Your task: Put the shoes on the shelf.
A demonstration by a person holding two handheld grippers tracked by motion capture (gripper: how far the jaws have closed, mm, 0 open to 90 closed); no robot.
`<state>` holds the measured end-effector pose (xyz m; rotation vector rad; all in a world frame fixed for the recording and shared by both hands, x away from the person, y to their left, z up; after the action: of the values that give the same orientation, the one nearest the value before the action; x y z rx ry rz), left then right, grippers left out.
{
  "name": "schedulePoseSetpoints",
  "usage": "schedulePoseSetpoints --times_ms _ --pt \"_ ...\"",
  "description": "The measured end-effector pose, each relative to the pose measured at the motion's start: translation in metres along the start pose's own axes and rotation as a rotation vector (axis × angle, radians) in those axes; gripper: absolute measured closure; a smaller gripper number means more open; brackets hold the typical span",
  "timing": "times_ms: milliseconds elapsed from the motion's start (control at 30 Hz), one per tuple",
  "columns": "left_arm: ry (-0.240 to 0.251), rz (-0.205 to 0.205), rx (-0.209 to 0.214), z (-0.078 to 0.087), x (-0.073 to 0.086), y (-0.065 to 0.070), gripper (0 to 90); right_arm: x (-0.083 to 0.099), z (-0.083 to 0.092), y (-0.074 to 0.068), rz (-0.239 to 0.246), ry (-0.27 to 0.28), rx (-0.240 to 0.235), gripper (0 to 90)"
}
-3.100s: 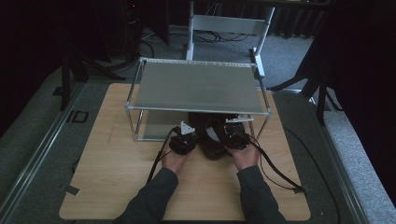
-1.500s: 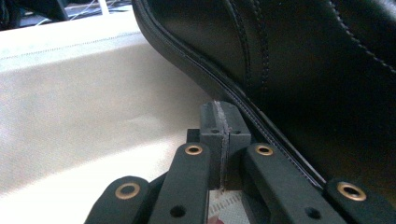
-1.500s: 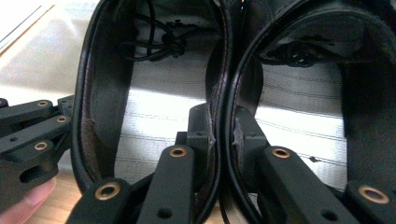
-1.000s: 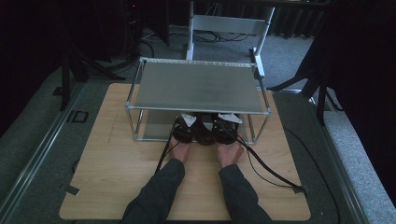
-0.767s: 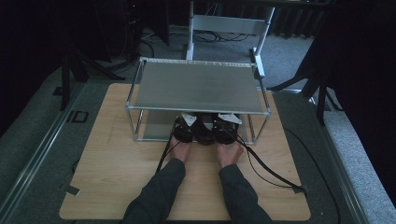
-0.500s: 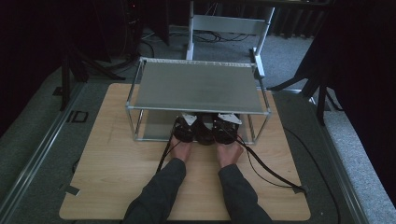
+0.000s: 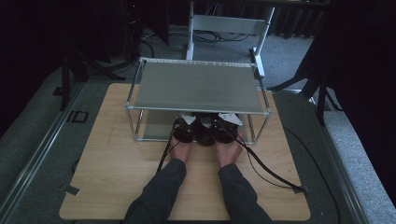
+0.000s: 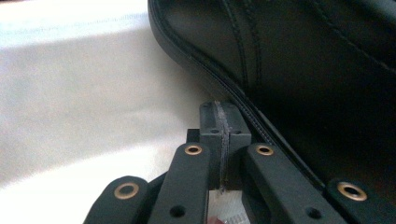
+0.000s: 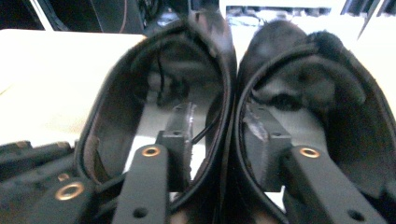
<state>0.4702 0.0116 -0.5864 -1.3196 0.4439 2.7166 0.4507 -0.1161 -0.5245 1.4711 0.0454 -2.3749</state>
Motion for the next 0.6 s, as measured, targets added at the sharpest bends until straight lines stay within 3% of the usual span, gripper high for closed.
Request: schedulePoseSetpoints --times_ms 33,167,267,433,600 --pt "-0.024 0.008 0.005 -0.001 0.001 0.000 89.6 -0.001 -0.001 0.000 0.006 0.012 0.003 59.6" --pt "-0.036 0.022 0.018 -0.001 0.001 -0.003 86.7 -0.002 -0.001 0.001 -0.011 0.027 0.004 55.3" --pt "-0.037 0.035 0.018 -0.001 0.001 -0.004 83.8 -0.002 0.001 0.001 -0.017 0.037 -0.004 47.1" --pt "-0.040 0.036 0.028 -0.001 0.000 -0.008 79.5 -0.009 0.016 -0.005 0.024 0.108 -0.046 42.3" --pt "-0.042 0.043 0.039 -0.001 0.000 -0.009 77.0 -0.011 0.032 -0.004 0.047 0.099 -0.063 41.1"
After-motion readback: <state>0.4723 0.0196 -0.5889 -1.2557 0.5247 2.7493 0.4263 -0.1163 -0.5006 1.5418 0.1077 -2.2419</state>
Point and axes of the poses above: each handheld gripper's, and its own axes: z roughly backward along the jaws, x roughly out of its underside, y roughly to its right, the point moved 5 cm from there along -z, roughly forward along the jaws, and after that the axes turned 12 degrees about z, right-handed, at the moved point
